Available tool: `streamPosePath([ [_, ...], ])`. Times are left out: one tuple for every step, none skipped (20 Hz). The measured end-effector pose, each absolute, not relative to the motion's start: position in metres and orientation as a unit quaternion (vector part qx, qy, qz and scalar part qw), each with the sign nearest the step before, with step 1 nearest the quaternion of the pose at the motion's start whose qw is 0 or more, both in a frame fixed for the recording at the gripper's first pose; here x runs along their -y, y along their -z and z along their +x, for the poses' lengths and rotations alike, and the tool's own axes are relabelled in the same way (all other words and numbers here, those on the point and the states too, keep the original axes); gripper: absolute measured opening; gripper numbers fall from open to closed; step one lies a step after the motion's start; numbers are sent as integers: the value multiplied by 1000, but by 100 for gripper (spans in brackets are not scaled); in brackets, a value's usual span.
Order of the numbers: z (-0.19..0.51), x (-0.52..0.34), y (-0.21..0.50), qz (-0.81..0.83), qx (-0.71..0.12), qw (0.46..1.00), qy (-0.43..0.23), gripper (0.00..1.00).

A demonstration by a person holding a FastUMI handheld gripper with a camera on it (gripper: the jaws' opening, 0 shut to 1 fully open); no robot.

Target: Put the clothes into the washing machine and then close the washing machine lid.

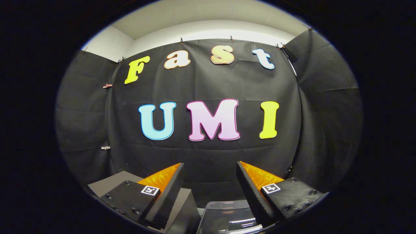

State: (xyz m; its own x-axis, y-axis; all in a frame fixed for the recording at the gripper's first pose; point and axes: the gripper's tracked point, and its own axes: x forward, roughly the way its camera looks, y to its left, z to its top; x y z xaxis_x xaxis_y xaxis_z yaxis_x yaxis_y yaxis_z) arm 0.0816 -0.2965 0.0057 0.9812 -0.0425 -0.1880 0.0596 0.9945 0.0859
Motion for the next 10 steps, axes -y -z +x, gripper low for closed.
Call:
streamPosePath([
  [78, 296, -6, 48, -95, 994, 27, 99],
  [77, 296, -9, 50, -91, 994, 27, 99],
  [77, 297, -11, 51, -89, 994, 28, 99],
  [78, 298, -14, 52, -87, 994, 29, 99],
  [78, 297, -15, 54, -85, 994, 28, 99],
  [78, 296, -18, 55, -84, 995, 27, 99],
  [78, 295, -20, 55, -82, 995, 27, 99],
  [78, 293, -21, 55, -80, 995, 25, 99],
  [78, 292, -23, 55, -78, 995, 24, 99],
  [78, 290, -25, 56, -76, 995, 22, 99],
])
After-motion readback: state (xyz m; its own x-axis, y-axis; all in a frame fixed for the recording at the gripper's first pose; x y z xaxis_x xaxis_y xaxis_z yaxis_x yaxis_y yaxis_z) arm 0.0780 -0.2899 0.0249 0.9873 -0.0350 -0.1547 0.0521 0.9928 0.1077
